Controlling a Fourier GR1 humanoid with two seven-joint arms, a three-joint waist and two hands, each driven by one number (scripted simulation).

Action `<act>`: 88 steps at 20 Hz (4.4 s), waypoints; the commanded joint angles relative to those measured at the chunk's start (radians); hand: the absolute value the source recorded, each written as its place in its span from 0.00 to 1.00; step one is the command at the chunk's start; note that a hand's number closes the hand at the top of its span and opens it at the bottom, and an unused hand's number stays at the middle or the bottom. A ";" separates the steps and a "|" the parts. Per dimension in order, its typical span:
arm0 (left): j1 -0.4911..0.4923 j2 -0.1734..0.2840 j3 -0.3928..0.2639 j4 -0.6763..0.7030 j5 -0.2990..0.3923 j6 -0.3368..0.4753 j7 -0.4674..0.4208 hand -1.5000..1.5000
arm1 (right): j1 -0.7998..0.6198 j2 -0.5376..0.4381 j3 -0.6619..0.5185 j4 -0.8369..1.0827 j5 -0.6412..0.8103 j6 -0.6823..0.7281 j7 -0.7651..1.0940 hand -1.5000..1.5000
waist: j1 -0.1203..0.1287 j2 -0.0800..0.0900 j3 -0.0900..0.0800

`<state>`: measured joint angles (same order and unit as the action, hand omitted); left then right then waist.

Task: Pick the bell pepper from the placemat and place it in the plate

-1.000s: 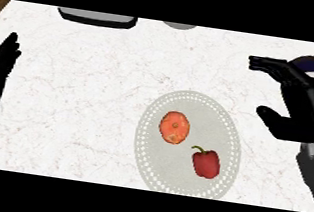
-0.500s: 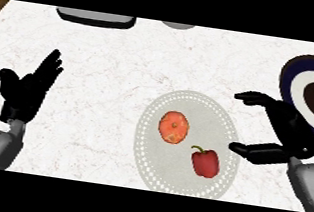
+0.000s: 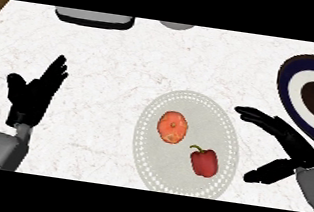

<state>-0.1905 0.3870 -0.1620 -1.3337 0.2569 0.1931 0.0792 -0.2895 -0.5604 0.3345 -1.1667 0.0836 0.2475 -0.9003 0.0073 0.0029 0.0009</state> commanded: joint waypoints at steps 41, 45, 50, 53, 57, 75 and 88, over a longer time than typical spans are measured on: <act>0.063 -0.068 0.197 -0.143 -0.108 -0.171 0.126 0.50 | 0.043 0.234 0.091 -0.253 0.827 0.071 0.493 0.00 | -0.005 -0.004 -0.001; 0.062 -0.086 0.197 -0.108 -0.133 -0.194 0.095 0.50 | -0.001 0.302 0.115 -0.142 0.914 0.042 0.489 0.00 | -0.002 -0.003 -0.001; 0.032 -0.119 0.196 -0.037 -0.168 -0.163 0.063 0.50 | -0.010 0.267 0.176 -0.248 0.931 0.177 0.452 1.00 | -0.007 -0.003 -0.001; 0.014 -0.147 0.205 -0.029 -0.184 -0.145 0.039 0.50 | 0.002 0.243 0.123 -0.160 0.945 0.090 0.337 1.00 | -0.006 -0.002 -0.001; -0.023 -0.150 0.218 0.042 -0.191 -0.160 0.024 0.50 | 0.033 0.274 0.111 -0.208 0.936 0.106 0.344 1.00 | -0.010 -0.002 -0.001; 0.061 -0.141 0.230 -0.062 -0.186 -0.156 0.054 0.50 | -0.039 0.399 -0.520 -0.602 0.661 0.047 0.876 1.00 | -0.039 -0.011 -0.002; -0.061 -0.146 0.229 -0.002 -0.196 -0.174 0.099 0.50 | -0.188 0.245 -0.889 -0.456 0.469 0.026 1.068 1.00 | -0.013 -0.001 -0.001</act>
<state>-0.1800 0.2416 0.0620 -1.3854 0.0652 0.0200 0.1589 -0.4219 -0.2608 -0.4537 -1.7133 0.6330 0.2620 0.1372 -0.0058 -0.0006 -0.0002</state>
